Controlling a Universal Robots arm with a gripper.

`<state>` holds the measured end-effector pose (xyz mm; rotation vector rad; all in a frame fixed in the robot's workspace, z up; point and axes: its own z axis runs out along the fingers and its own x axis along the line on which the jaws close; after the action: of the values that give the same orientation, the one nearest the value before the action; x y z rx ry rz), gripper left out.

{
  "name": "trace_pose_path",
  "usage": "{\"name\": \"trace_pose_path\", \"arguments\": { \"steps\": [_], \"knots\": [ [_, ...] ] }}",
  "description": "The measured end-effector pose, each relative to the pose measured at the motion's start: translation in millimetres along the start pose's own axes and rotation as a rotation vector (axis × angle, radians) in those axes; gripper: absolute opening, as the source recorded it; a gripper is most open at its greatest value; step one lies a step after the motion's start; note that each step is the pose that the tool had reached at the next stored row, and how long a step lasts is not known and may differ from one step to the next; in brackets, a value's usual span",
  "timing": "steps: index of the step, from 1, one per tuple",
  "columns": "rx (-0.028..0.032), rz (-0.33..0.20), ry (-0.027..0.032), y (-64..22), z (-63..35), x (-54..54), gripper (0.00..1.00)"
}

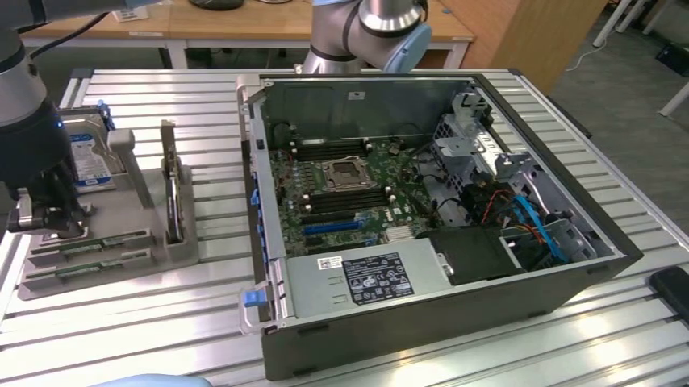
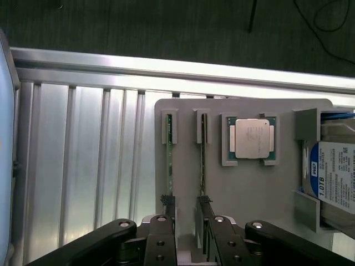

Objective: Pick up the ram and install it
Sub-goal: 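Pick up the ram and move it above insertion slot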

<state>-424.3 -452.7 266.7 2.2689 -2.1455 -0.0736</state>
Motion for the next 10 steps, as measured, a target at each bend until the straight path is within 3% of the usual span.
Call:
{"name": "trace_pose_path", "arguments": {
  "steps": [2,3,10],
  "knots": [
    [0.0131,0.000,0.0007,-0.1,0.3,0.0,0.30],
    [0.0162,0.000,0.0010,-0.1,0.3,0.1,0.30],
    [0.0164,0.000,0.0012,-0.1,3.1,0.1,0.30]
  ]
}}
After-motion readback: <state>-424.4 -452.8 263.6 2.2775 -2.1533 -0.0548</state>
